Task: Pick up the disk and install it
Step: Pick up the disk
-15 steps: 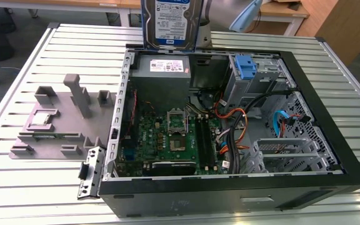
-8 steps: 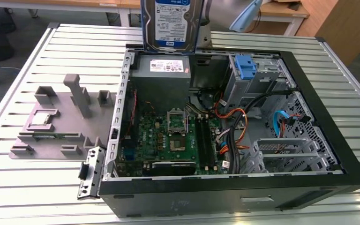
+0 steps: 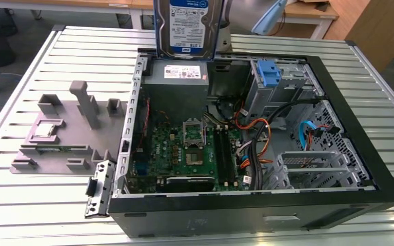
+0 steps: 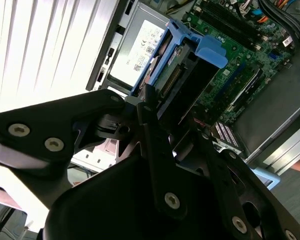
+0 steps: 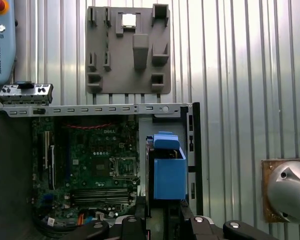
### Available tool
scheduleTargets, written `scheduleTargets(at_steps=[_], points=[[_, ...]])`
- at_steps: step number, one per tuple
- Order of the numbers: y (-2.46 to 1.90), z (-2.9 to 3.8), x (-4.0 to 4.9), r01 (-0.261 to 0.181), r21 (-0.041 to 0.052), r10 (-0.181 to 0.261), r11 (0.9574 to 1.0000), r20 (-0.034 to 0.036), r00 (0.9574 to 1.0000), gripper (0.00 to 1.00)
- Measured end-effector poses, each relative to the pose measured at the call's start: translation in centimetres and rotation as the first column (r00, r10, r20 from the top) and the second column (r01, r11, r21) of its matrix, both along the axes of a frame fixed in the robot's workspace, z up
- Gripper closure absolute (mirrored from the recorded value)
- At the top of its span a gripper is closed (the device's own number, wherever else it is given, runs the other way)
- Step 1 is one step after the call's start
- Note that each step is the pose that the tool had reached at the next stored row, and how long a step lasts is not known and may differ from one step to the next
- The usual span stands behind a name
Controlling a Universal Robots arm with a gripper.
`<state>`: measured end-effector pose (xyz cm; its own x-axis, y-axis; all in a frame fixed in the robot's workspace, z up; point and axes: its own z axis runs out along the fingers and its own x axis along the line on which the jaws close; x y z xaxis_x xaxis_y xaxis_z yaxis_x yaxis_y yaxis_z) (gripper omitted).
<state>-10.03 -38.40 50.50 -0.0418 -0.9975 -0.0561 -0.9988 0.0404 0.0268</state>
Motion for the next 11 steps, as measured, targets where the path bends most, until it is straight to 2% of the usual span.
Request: scheduleTargets(at_steps=[11], points=[[-0.69,-0.09,0.0,0.0,0.0001,0.0,1.0,0.0001,1.0,0.65]])
